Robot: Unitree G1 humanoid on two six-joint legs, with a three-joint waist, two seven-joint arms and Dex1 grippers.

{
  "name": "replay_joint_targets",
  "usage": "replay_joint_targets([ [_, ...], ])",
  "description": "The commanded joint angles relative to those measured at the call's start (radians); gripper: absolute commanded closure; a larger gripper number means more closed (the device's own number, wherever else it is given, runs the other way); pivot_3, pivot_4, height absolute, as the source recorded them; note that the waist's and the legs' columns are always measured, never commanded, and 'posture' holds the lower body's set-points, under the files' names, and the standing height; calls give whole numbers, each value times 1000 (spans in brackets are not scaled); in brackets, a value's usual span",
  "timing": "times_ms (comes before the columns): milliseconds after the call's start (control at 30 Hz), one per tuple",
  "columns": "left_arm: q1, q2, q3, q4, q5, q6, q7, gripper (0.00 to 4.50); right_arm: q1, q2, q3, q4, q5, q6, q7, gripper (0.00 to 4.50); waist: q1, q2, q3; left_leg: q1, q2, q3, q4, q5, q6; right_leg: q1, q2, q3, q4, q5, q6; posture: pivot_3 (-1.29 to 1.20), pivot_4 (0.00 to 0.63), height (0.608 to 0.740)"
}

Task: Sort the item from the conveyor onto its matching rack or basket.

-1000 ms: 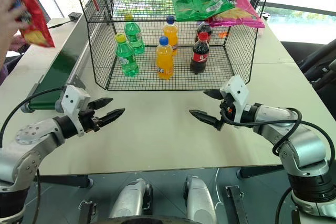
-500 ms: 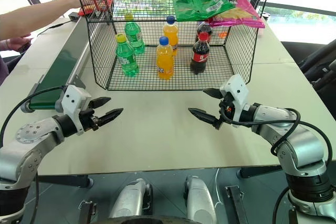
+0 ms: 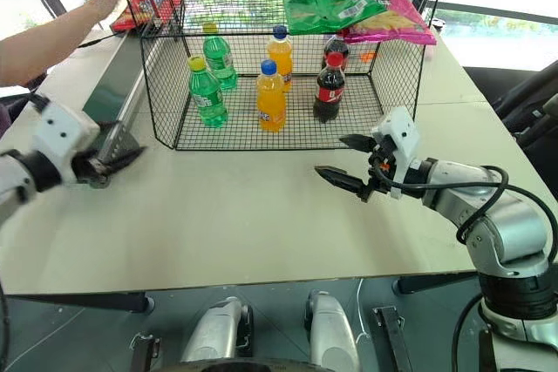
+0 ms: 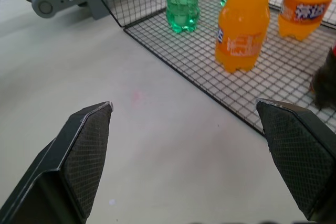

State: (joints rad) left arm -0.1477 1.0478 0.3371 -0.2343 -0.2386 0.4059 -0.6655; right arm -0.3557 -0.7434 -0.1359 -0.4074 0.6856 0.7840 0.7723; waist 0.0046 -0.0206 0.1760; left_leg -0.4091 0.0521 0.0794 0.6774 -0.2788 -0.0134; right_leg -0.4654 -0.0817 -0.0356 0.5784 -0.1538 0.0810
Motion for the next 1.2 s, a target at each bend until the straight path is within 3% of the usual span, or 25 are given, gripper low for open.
replay_joint_targets([
  [33,-14,-19,76,27,-29,-30,-21,1286,-29,11,2,-36,28,-1,6,0,0,0,0,0,0,0,-1,0,0,0,0,0,0,1,-2,0,150,740],
  [300,44,-115,193,-54,-213,113,-68,1286,-24,-13,7,-27,-5,-23,28,0,6,-1,1,-2,0,1,-1,0,-1,-1,0,0,-1,2,-3,0,150,740],
  [367,69,-98,188,-42,-159,75,-64,1286,-26,-18,4,-24,-9,-25,31,0,5,-1,1,-1,0,1,-1,0,-1,0,0,0,0,2,-3,0,150,740],
  [500,86,4,126,101,133,-186,34,1286,-45,1,43,-46,-18,-22,18,0,3,-1,1,0,0,1,-1,0,-1,-1,0,0,0,2,-3,0,150,740],
  [700,84,135,31,344,493,-507,285,1286,-40,165,193,-103,-72,-52,-84,0,-2,0,1,-1,1,3,-4,-1,-1,-3,-1,0,0,2,-4,0,150,740],
  [900,42,115,-66,393,593,-595,351,1286,-56,231,207,-108,-74,-42,-129,0,9,-2,0,-2,0,7,-10,0,-2,-7,-3,0,0,2,-4,0,150,740],
  [1200,-9,55,-168,451,697,-642,450,1286,-45,199,194,-121,-81,-44,-128,0,3,-2,0,0,0,9,-10,1,-2,-7,-2,0,3,2,-4,0,150,740],
])
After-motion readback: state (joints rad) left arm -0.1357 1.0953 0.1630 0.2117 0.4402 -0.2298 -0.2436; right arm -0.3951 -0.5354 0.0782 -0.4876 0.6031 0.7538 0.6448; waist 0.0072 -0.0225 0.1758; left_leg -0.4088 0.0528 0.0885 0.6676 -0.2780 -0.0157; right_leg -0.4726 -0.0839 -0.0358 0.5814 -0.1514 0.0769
